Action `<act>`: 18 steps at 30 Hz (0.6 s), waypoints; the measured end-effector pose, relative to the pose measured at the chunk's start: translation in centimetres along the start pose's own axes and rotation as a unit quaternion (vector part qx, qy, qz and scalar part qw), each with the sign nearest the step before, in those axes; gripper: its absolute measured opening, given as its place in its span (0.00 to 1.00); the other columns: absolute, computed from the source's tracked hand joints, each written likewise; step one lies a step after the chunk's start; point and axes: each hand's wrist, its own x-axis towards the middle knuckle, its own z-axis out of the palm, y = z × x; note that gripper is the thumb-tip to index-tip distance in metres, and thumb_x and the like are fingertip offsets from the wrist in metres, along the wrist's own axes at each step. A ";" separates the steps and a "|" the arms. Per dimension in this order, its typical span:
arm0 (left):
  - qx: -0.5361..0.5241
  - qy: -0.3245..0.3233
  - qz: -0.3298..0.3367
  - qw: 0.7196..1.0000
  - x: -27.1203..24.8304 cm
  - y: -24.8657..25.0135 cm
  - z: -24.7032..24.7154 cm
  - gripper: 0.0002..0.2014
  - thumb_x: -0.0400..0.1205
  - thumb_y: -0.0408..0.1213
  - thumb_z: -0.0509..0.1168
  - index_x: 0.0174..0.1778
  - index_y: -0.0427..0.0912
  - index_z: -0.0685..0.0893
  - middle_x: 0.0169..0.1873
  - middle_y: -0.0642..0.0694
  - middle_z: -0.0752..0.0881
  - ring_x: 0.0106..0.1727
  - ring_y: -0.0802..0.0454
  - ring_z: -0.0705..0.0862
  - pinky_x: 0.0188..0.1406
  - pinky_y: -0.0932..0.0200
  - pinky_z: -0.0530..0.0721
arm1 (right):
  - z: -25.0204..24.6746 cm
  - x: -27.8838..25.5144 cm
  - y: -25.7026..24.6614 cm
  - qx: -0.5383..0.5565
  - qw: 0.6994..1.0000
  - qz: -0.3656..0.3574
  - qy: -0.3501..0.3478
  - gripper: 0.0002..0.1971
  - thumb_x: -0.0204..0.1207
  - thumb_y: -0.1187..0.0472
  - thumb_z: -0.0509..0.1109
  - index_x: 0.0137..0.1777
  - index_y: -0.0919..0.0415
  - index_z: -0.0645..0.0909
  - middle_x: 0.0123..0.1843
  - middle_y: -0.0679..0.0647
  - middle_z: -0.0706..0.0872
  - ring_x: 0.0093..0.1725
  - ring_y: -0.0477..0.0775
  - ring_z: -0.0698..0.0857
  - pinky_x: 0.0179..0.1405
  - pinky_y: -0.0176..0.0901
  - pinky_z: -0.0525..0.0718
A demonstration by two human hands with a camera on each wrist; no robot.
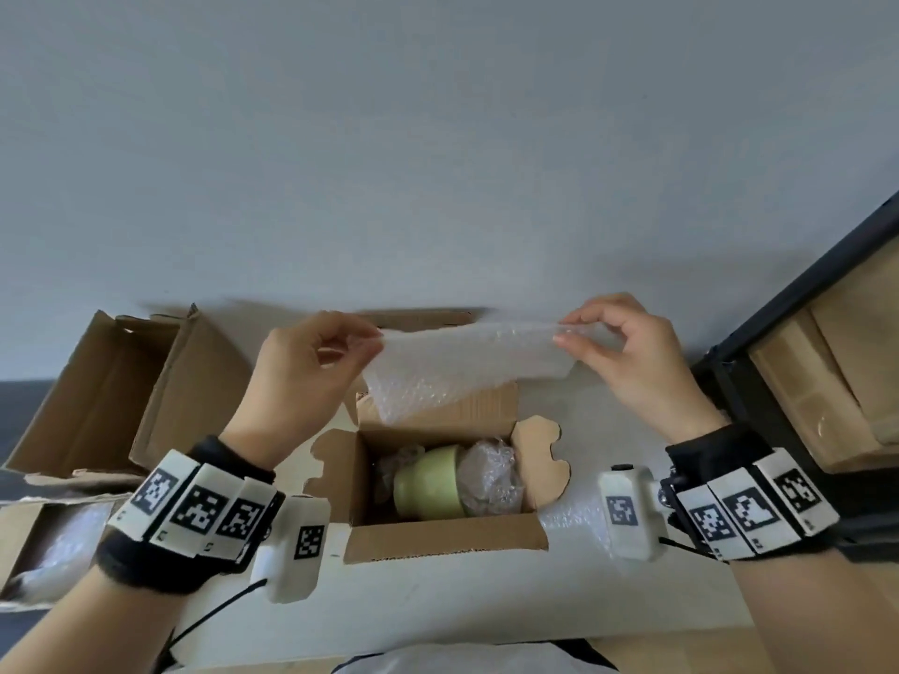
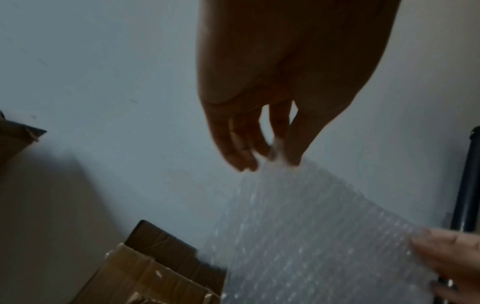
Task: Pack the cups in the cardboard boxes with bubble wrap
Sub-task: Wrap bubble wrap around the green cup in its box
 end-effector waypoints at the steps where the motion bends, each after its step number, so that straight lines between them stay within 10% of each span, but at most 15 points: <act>1: 0.040 -0.018 -0.021 0.999 -0.1 -0.2 0.0 0.10 0.75 0.36 0.73 0.39 0.59 0.84 0.46 0.58 0.87 0.48 0.61 0.85 0.53 0.61 0.83 | 0.0 0.1 -0.3 -0.015 1.000 -0.027 -0.006 0.09 0.71 0.63 0.76 0.42 0.47 0.81 0.54 0.47 0.83 0.56 0.38 0.81 0.62 0.28 0.73; 7: 0.140 -0.194 0.025 0.971 -1.3 1.6 1.5 0.35 0.67 0.57 0.75 0.70 0.55 0.73 0.62 0.62 0.76 0.60 0.64 0.75 0.59 0.65 0.71 | 1.8 0.5 -3.4 0.026 0.990 -0.089 -0.104 0.04 0.76 0.64 0.73 0.47 0.55 0.83 0.48 0.45 0.88 0.52 0.43 0.85 0.57 0.37 0.80; 11: 0.129 -0.149 0.066 0.978 -1.4 3.0 2.5 0.06 0.80 0.42 0.68 0.50 0.45 0.83 0.30 0.57 0.80 0.32 0.58 0.78 0.34 0.59 0.73 | 2.6 0.5 -4.3 0.012 0.989 -0.139 -0.038 0.17 0.73 0.58 0.76 0.60 0.57 0.80 0.60 0.46 0.84 0.63 0.42 0.81 0.65 0.30 0.74; 15: -0.213 -0.105 -0.080 0.968 -1.0 3.0 0.9 0.06 0.79 0.34 0.68 0.50 0.45 0.88 0.41 0.52 0.91 0.43 0.54 0.90 0.43 0.65 0.86 | 2.0 0.5 -3.7 0.134 0.990 0.037 0.025 0.51 0.54 0.38 0.80 0.77 0.48 0.61 0.75 0.46 0.72 0.72 0.40 0.73 0.69 0.34 0.71; 18: -0.332 -0.115 -0.119 0.929 -1.1 2.7 0.1 0.13 0.76 0.38 0.69 0.56 0.42 0.87 0.51 0.40 0.90 0.53 0.44 0.89 0.50 0.55 0.88 | 2.5 -0.1 -3.0 0.275 0.939 0.147 -0.147 0.48 0.48 0.33 0.82 0.70 0.53 0.76 0.61 0.53 0.85 0.58 0.49 0.85 0.60 0.44 0.81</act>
